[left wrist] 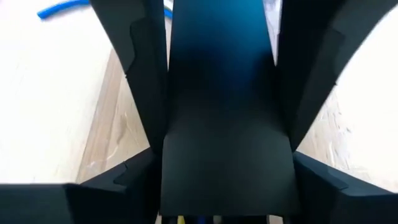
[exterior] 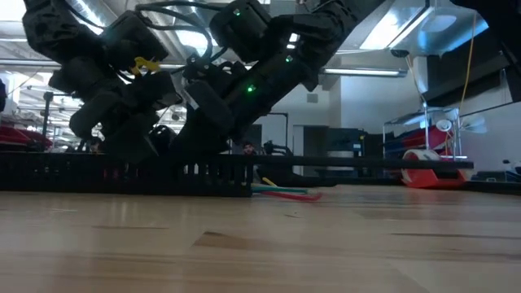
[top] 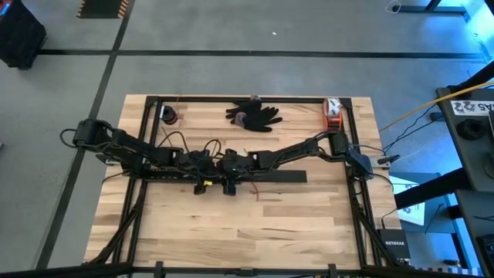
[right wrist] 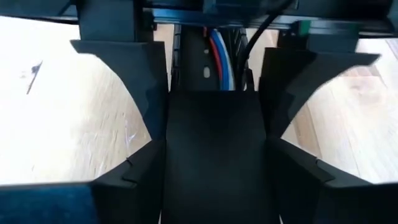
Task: Ziptie cables
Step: Close the black cable duct lid
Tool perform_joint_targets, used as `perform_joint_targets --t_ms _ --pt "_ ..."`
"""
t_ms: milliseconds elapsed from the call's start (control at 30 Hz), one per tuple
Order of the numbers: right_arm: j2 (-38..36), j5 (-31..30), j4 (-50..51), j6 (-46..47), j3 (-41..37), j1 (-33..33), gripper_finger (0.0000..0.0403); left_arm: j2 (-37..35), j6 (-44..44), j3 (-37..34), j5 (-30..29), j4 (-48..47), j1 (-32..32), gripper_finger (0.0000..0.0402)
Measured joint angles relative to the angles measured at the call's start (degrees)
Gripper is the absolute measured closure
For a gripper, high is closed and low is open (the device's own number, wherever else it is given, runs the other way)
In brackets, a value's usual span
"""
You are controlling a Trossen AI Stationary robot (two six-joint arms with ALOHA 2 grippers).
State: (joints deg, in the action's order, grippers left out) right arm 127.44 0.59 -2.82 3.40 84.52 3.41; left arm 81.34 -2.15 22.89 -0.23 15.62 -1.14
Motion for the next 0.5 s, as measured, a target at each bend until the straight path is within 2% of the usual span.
perform_joint_targets --t_ms 133,267,400,500 --pt "0.00 -1.24 1.57 0.89 0.35 0.03 0.0179 -0.27 -0.21 2.97 0.76 -6.60 0.10 0.0116" --pt "-0.04 -0.51 2.52 1.27 0.41 0.03 0.0179 -1.83 1.09 6.85 1.93 -16.43 0.10 0.0102" --pt "-0.09 -0.66 2.85 1.77 0.38 0.03 0.0179 -6.29 3.54 9.13 2.13 -24.53 0.07 0.0101" --pt "-0.09 -1.01 2.89 2.16 0.30 0.01 0.0179 -11.02 4.61 9.99 0.05 -27.49 0.08 0.0100"
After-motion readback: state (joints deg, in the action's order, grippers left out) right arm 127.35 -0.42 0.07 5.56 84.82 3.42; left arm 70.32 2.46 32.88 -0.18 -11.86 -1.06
